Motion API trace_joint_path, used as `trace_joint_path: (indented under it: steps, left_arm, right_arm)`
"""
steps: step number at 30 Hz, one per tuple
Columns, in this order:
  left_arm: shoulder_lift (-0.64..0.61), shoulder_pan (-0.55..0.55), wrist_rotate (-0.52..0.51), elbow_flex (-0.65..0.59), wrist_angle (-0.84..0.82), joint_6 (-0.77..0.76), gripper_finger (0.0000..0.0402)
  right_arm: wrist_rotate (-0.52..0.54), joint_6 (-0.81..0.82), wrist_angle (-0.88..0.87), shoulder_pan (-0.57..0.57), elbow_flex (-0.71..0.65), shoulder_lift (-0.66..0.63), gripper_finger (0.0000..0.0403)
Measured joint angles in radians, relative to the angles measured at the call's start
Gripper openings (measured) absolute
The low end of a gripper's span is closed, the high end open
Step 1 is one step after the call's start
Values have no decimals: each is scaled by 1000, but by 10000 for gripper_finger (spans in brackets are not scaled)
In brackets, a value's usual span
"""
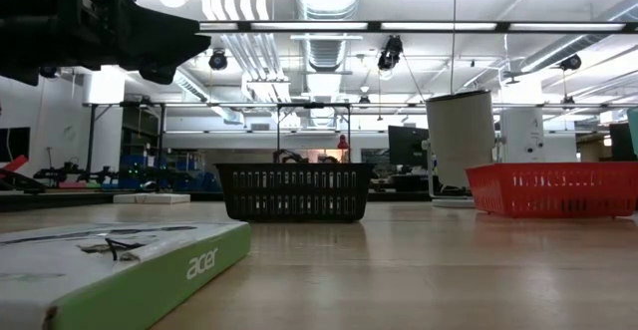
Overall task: Pick and place items into bin
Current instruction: Put the black charger cable into the blue bin
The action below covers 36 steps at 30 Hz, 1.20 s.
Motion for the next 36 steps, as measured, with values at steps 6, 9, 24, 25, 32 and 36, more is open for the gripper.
trace_joint_path:
  steps: [6,9,24,25,32,36]
  left_arm:
    - [0,0,0,-1,-2,0,183]
    - [0,0,0,-1,-3,-1,183]
    - [0,0,0,-5,-4,-1,183]
    - [0,0,0,-6,-4,-1,183]
    - [0,0,0,-6,-3,-1,183]
    - [0,0,0,-6,-2,-1,183]
  right_arm:
    - [-1,7,6,0,-41,9,22]
    - [0,35,1,0,-57,10,22]
    - [-35,32,6,1,-64,54,22]
    - [-51,32,6,2,-64,64,22]
    - [-82,32,12,20,-64,120,22]
    - [-80,36,16,20,-64,150,22]
